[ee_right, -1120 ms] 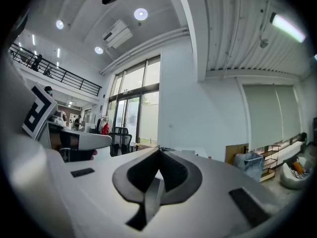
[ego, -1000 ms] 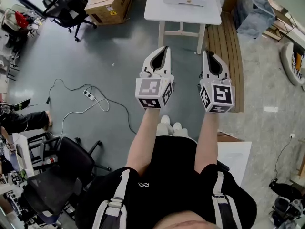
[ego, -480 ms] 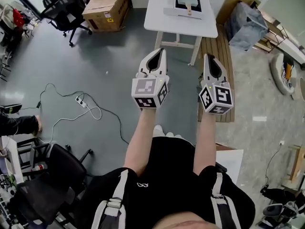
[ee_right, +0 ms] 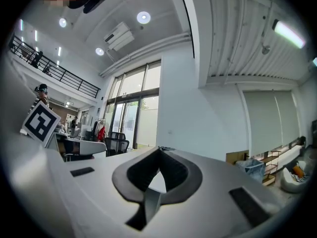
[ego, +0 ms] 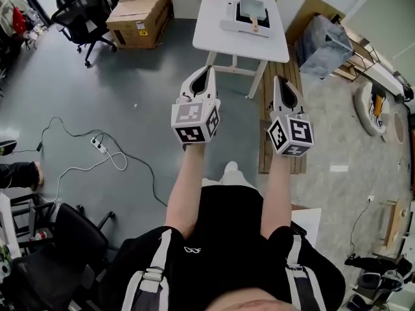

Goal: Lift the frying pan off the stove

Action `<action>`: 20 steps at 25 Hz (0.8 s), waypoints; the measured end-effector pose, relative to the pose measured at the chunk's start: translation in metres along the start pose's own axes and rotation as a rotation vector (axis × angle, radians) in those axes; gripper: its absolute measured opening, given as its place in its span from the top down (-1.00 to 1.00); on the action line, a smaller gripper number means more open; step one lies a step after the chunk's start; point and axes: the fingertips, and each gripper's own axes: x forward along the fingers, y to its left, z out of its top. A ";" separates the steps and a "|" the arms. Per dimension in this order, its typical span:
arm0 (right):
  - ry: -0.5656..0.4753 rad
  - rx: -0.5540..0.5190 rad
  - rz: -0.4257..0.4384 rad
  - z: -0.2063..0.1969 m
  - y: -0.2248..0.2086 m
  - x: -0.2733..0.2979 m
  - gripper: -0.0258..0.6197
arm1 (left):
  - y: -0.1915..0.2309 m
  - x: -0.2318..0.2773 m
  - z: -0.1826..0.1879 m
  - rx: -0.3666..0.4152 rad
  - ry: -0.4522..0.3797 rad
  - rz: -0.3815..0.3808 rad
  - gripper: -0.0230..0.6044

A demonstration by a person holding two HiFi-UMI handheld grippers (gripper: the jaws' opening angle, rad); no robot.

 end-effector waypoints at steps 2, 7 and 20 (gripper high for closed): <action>-0.025 0.000 -0.007 0.009 -0.007 -0.001 0.92 | -0.003 0.007 0.004 -0.005 -0.015 -0.015 0.93; -0.139 0.039 -0.015 0.053 -0.034 0.000 0.92 | -0.023 0.032 0.027 0.024 -0.052 -0.075 0.93; -0.283 0.084 0.041 0.074 -0.083 0.083 0.92 | -0.015 0.112 0.071 0.207 -0.144 -0.049 0.93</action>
